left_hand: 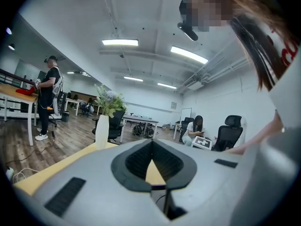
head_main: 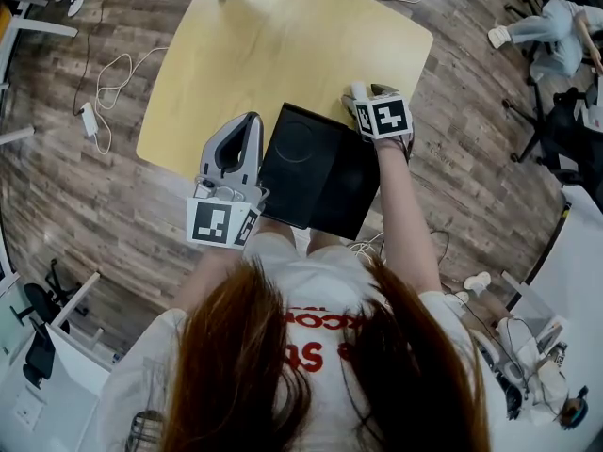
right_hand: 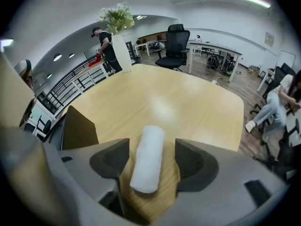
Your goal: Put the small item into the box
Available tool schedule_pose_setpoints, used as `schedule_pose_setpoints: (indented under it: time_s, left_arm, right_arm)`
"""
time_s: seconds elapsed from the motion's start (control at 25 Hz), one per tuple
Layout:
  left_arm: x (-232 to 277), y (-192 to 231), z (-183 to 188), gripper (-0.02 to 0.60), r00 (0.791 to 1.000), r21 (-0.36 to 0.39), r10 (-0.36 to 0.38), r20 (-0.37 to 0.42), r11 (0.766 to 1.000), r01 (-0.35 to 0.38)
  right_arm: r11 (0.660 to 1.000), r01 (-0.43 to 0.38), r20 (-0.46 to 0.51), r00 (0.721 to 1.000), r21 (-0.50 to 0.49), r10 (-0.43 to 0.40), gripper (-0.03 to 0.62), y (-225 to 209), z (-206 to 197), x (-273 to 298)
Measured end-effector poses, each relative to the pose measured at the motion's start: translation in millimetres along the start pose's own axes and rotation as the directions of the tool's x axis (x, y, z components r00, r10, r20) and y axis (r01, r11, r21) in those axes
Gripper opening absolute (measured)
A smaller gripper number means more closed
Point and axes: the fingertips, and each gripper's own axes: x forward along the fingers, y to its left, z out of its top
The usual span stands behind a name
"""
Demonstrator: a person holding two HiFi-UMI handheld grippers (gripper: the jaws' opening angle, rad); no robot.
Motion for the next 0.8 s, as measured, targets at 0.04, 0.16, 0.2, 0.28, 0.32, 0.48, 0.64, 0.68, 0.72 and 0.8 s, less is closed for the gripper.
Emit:
schedule_pose_setpoints:
  time_s: [0.04,0.16,0.2,0.28,0.32,0.48,0.64,0.68,0.72,0.8]
  left_arm:
    - [-0.5,0.2,-0.2,0.006,1.000,-0.001,0.002,0.000,1.000,-0.002]
    - [-0.1,-0.1,0.8,0.006,1.000,-0.002,0.008,0.002,1.000,-0.008]
    - [0.4,-0.2,1.1,0.006,1.000,-0.004,0.010,0.002,1.000,-0.010]
    - [1.0,1.4,1.5,0.006,1.000,-0.010,0.014,0.004,1.000,-0.014]
    - [0.7,3.3,1.9,0.006,1.000,-0.014,0.016,0.005,1.000,-0.016]
    - [-0.2,8.9,5.8,0.006,1.000,-0.012,0.023,0.012,1.000,-0.023]
    - [1.1,9.1,14.6,0.006,0.999,0.002,0.028,0.031,1.000,-0.028]
    - [1.6,10.0,18.0,0.006,0.999,0.007,0.029,0.038,1.000,-0.030]
    - [2.2,10.9,21.9,0.006,0.998,0.012,0.031,0.046,0.999,-0.031]
    - [3.2,12.0,30.8,0.006,0.997,0.025,0.031,0.064,0.999,-0.033]
  right_arm:
    - [1.000,-0.002,-0.013,1.000,0.003,0.002,0.291,-0.4,-1.3,1.3]
    - [1.000,0.011,-0.030,0.999,0.016,-0.010,0.286,-6.1,-2.8,0.5]
    - [1.000,0.019,-0.033,0.999,0.013,-0.019,0.248,-8.4,-2.8,-0.4]
    - [1.000,0.027,-0.033,0.999,-0.002,-0.027,0.143,-9.7,-2.4,-1.1]
    - [1.000,0.029,-0.029,0.999,-0.010,-0.029,0.143,-8.8,-1.5,-1.1]
    - [0.999,0.039,0.022,0.999,-0.025,-0.039,0.140,-6.4,8.8,-7.7]
    - [1.000,0.024,0.158,0.987,-0.021,-0.020,0.138,-5.0,34.4,-32.7]
    - [1.000,0.024,0.205,0.978,-0.020,-0.020,0.137,-4.4,43.7,-42.8]
    - [0.999,0.027,0.257,0.966,-0.020,-0.021,0.137,-3.7,53.7,-54.5]
    - [0.999,0.037,0.362,0.932,-0.023,-0.027,0.137,-1.4,73.5,-81.9]
